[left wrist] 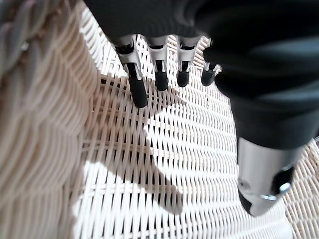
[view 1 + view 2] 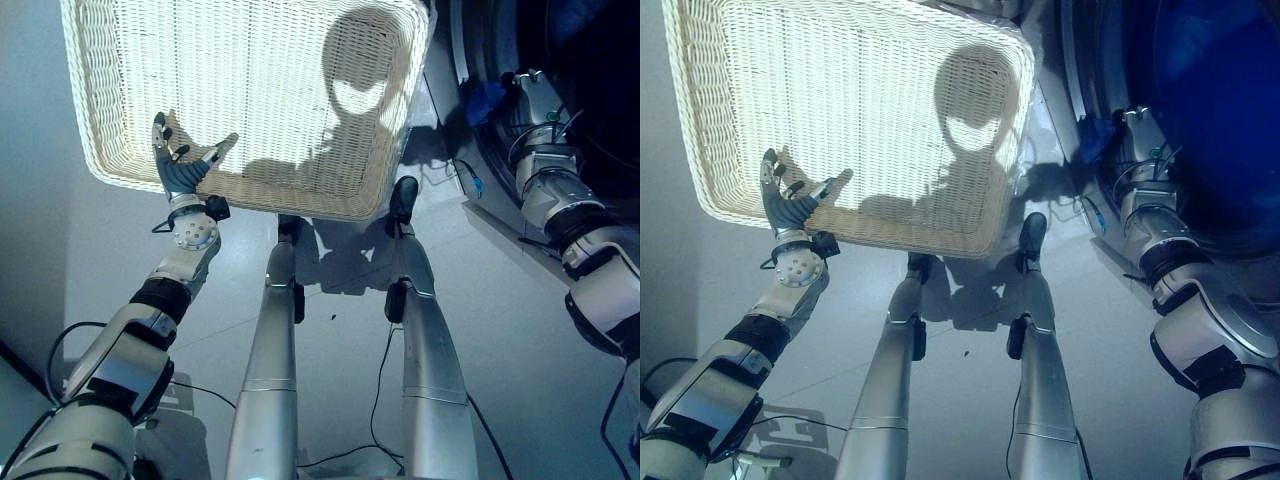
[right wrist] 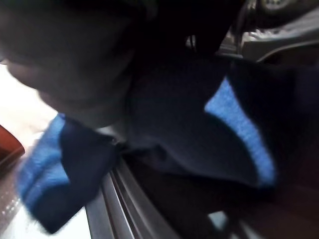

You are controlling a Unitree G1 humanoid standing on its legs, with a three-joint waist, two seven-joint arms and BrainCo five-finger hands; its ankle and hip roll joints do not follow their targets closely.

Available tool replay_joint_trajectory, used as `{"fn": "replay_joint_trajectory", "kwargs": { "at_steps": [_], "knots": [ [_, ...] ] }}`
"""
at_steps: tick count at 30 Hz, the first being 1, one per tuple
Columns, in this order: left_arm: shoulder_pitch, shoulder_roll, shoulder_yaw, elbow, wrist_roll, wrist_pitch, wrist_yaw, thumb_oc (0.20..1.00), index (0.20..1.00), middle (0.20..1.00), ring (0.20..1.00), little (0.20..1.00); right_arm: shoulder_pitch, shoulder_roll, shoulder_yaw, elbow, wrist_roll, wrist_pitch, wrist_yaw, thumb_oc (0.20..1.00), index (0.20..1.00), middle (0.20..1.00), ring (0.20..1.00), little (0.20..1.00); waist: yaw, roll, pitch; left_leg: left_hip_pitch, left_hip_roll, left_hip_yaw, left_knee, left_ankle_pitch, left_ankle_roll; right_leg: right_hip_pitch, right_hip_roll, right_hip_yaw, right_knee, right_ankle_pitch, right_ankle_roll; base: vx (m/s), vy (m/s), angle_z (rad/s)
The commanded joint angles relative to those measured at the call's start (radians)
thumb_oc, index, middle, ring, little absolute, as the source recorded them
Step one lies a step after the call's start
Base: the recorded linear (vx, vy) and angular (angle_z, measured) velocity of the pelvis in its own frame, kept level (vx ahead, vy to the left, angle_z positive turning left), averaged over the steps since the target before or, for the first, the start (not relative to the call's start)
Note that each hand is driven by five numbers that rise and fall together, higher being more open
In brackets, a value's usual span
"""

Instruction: Put the clothes into the washing machine.

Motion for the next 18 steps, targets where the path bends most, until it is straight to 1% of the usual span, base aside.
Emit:
{"fn": "replay_joint_trajectory", "kwargs": {
  "at_steps": [1,8,9,10,11,12,13,14,16,17,18],
  "knots": [
    [-0.054,-0.049,0.018,-0.002,0.048,-0.015,-0.037,1.0,1.0,1.0,1.0,1.0,0.003,-0.03,0.054,0.035,-0.041,0.035,-0.006,0.2,0.2,0.2,0.2,0.2,-0.011,0.076,-0.013,0.029,-0.114,0.06,-0.111,0.07,0.1,0.016,0.096,-0.114,0.082,-0.073,0.058,0.0,0.0,0.0],
    [-0.044,-0.044,0.023,-0.011,0.047,-0.017,-0.038,1.0,1.0,1.0,1.0,1.0,0.004,-0.042,0.051,0.019,-0.042,0.034,-0.027,0.2,0.2,0.2,0.2,0.2,-0.012,0.073,-0.013,0.027,-0.116,0.057,-0.117,0.074,0.102,0.016,0.099,-0.113,0.077,-0.07,0.057,0.0,0.0,0.0],
    [-0.039,-0.046,0.022,-0.022,0.05,-0.013,-0.029,1.0,1.0,1.0,1.0,1.0,0.01,-0.048,0.04,0.005,0.019,0.025,-0.051,0.2,0.2,0.2,0.2,0.2,-0.013,0.072,-0.013,0.027,-0.115,0.055,-0.118,0.075,0.102,0.015,0.099,-0.114,0.078,-0.069,0.057,0.0,0.0,0.0],
    [-0.039,-0.046,0.022,-0.022,0.05,-0.013,-0.029,1.0,1.0,1.0,1.0,1.0,0.01,-0.048,0.04,0.005,0.019,0.025,-0.051,0.2,0.2,0.2,0.2,0.2,-0.013,0.072,-0.013,0.027,-0.115,0.055,-0.118,0.075,0.102,0.015,0.099,-0.114,0.078,-0.069,0.057,0.0,0.0,0.0],
    [-0.037,-0.043,0.02,-0.026,0.047,-0.011,-0.028,1.0,1.0,1.0,1.0,1.0,0.014,-0.055,0.03,-0.007,0.088,0.019,-0.069,0.2,0.2,0.2,0.2,0.2,-0.014,0.072,-0.013,0.026,-0.115,0.054,-0.117,0.076,0.101,0.015,0.099,-0.112,0.08,-0.068,0.058,0.0,0.0,0.0],
    [-0.037,-0.043,0.02,-0.026,0.047,-0.011,-0.028,1.0,1.0,1.0,1.0,1.0,0.014,-0.055,0.03,-0.007,0.088,0.019,-0.069,0.2,0.2,0.2,0.2,0.2,-0.014,0.072,-0.013,0.026,-0.115,0.054,-0.117,0.076,0.101,0.015,0.099,-0.112,0.08,-0.068,0.058,0.0,0.0,0.0],
    [-0.037,-0.036,0.015,-0.03,0.041,-0.008,-0.026,1.0,1.0,1.0,1.0,1.0,0.016,-0.068,0.001,-0.033,0.287,0.011,-0.139,0.2,0.2,0.2,0.2,0.2,-0.017,0.071,-0.013,0.025,-0.115,0.051,-0.114,0.077,0.1,0.013,0.1,-0.109,0.081,-0.067,0.057,0.0,0.0,0.0],
    [-0.034,-0.027,0.015,-0.025,0.034,-0.009,-0.032,1.0,1.0,1.0,1.0,1.0,0.008,-0.082,-0.068,-0.045,0.508,-0.012,-0.231,0.2,0.2,0.2,0.2,0.2,-0.018,0.071,-0.013,0.025,-0.115,0.046,-0.105,0.068,0.098,0.014,0.101,-0.104,0.086,-0.07,0.058,0.0,0.0,0.0],
    [-0.023,-0.022,0.022,-0.023,0.033,-0.016,-0.038,1.0,1.0,1.0,1.0,1.0,0.005,-0.088,-0.126,-0.045,0.59,-0.042,-0.278,0.2,0.2,0.2,0.2,0.2,-0.018,0.07,-0.013,0.026,-0.116,0.043,-0.101,0.062,0.098,0.015,0.101,-0.102,0.085,-0.071,0.059,0.0,0.0,0.0],
    [0.015,-0.017,0.036,-0.033,0.039,-0.033,-0.039,1.0,1.0,1.0,1.0,1.0,-0.002,-0.109,-0.214,-0.063,0.737,-0.092,-0.372,0.2,0.2,0.2,0.2,0.2,-0.018,0.068,-0.013,0.031,-0.114,0.038,-0.096,0.05,0.099,0.021,0.103,-0.1,0.085,-0.075,0.06,0.0,0.0,0.0],
    [0.027,-0.016,0.041,-0.037,0.041,-0.038,-0.038,1.0,1.0,1.0,1.0,1.0,-0.003,-0.113,-0.241,-0.073,0.76,-0.094,-0.387,0.2,0.2,0.2,0.2,0.2,-0.018,0.067,-0.013,0.033,-0.114,0.037,-0.097,0.046,0.099,0.023,0.103,-0.1,0.084,-0.076,0.06,0.0,0.0,0.0]
  ]
}}
